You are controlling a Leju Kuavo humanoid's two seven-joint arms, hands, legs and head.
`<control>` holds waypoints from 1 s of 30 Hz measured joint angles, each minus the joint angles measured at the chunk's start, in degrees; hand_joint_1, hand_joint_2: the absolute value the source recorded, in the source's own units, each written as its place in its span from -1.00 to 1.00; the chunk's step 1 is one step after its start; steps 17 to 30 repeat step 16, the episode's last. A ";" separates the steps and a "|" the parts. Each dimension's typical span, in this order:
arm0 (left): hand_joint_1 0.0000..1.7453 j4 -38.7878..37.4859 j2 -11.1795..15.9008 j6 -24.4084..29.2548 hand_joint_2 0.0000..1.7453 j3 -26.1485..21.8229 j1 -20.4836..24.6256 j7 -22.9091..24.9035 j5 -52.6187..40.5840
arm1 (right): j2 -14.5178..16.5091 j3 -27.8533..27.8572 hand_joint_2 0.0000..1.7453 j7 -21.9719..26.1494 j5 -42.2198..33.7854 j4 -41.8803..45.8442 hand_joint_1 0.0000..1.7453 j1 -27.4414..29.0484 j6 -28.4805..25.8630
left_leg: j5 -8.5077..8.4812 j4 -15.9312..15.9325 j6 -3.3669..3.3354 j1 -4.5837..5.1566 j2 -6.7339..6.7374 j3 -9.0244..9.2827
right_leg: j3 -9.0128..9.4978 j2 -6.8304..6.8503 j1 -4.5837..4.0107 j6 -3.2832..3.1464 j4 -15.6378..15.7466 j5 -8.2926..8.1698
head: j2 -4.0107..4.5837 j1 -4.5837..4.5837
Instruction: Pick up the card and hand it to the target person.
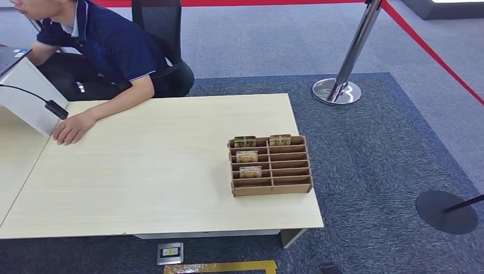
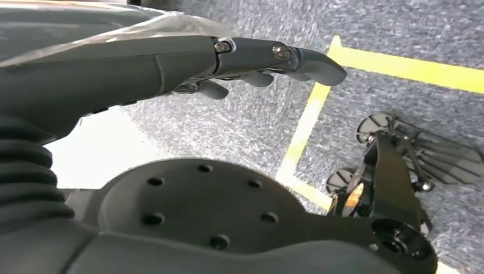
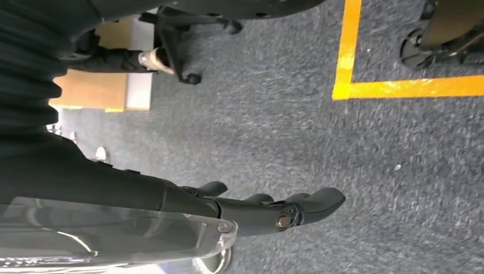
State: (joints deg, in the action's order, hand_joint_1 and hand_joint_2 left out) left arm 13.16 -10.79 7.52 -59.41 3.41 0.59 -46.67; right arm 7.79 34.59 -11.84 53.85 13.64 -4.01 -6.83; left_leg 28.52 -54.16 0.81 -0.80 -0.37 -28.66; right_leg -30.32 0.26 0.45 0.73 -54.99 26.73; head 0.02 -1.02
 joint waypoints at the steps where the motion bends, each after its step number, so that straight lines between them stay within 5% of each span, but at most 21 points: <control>1: -1.00 0.15 0.24 -0.17 -1.00 1.21 -0.27 0.00 1.04 | -0.18 -0.67 -1.00 0.26 -1.20 0.02 -1.00 0.23 0.13 | 0.00 0.00 0.00 0.00 0.00 0.00 | 0.00 0.00 0.00 0.00 0.00 0.00 | 0.00 0.01; 15: -1.00 2.78 3.55 -2.41 -1.00 18.82 -3.83 -0.20 15.45 | -2.52 -10.47 -1.00 3.86 -17.67 1.83 -1.00 3.91 2.12 | 0.01 0.00 0.00 0.00 0.00 -0.01 | 0.00 0.00 0.00 0.00 0.00 0.02 | 0.00 -0.01; 30: -1.00 2.84 3.65 -2.48 -1.00 19.39 -3.93 -0.20 15.90 | -2.61 -10.81 -1.00 3.98 -18.19 1.93 -1.00 4.03 2.16 | 0.01 0.00 0.00 0.00 0.00 -0.01 | 0.00 0.00 0.00 0.00 0.00 0.03 | 0.00 -0.01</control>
